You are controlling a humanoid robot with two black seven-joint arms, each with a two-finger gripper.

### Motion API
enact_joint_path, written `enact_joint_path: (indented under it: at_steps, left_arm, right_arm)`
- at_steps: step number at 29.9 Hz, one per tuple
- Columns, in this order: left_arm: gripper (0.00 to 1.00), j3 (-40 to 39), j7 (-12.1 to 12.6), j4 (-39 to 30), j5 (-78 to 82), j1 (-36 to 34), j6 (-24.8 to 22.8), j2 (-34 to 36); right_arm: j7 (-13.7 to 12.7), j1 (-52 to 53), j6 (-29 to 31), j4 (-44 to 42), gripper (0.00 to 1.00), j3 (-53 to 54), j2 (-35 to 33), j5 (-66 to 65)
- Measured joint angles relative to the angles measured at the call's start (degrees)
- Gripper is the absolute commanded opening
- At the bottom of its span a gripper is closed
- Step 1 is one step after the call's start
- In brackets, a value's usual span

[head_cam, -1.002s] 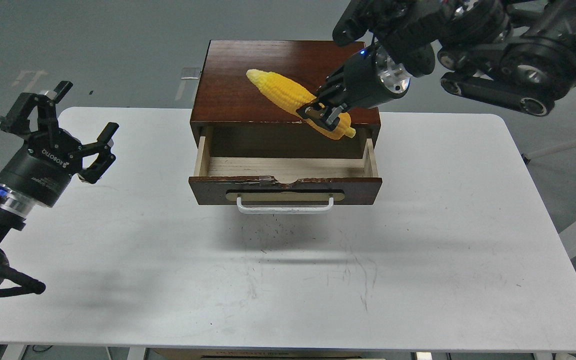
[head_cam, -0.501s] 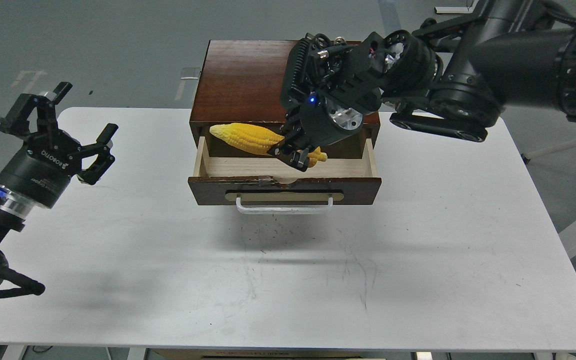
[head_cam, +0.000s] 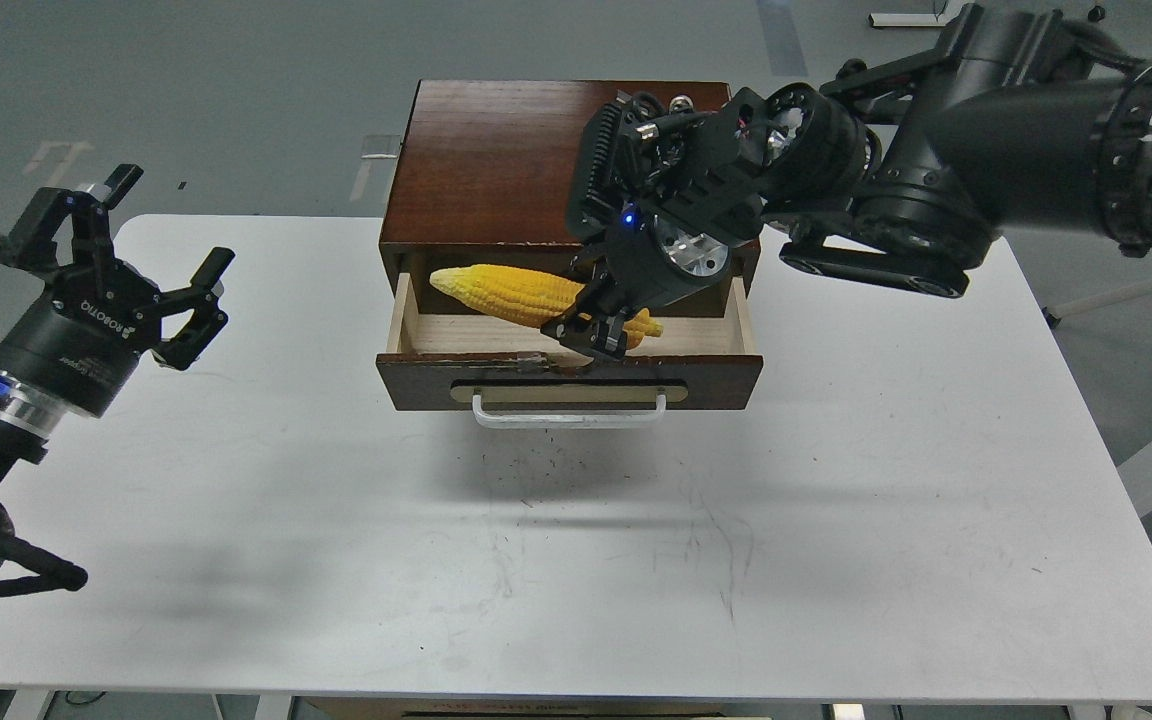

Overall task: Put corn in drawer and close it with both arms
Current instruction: 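Lower the corn into the open drawer and open the right gripper, then withdraw the right gripper up and back from the drawer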

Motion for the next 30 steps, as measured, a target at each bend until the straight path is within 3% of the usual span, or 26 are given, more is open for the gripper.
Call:
enact_joint_path:
  at_steps: [7, 10, 15, 22, 27, 30]
  left_arm:
    - [1.00, 0.1, 0.0, 0.0, 0.0, 0.0, 0.0, 0.2]
    - [1.00, 0.1, 0.0, 0.0, -0.1, 0.1, -0.1, 0.4]
    - [1.00, 0.1, 0.0, 0.0, -0.1, 0.1, -0.2, 0.7]
    - [1.00, 0.4, 0.0, 0.0, 0.1, 0.2, -0.2, 1.0]
    - [1.00, 0.9, 0.0, 0.0, 0.5, 0.2, -0.2, 1.4]
    - [1.00, 1.0, 0.0, 0.0, 0.7, 0.2, -0.2, 1.7]
  right_arm:
    - [0.0, 0.0, 0.0, 0.4, 0.82, 0.6, -0.4, 0.5]
    - [0.0, 0.7, -0.1, 0.5, 0.91, 1.6, -1.2, 1.6]
    - [0.0, 2.9, 0.2, 1.3, 0.95, 5.5, -5.1, 10.8]
    - [0.0, 1.8, 0.5, 4.0, 0.95, 8.7, -15.7, 26.8]
    - [0.0, -7.9, 0.5, 5.5, 0.96, 14.7, -26.1, 36.6]
    - [0.0, -18.8, 0.3, 5.2, 0.96, 24.1, -31.9, 41.6]
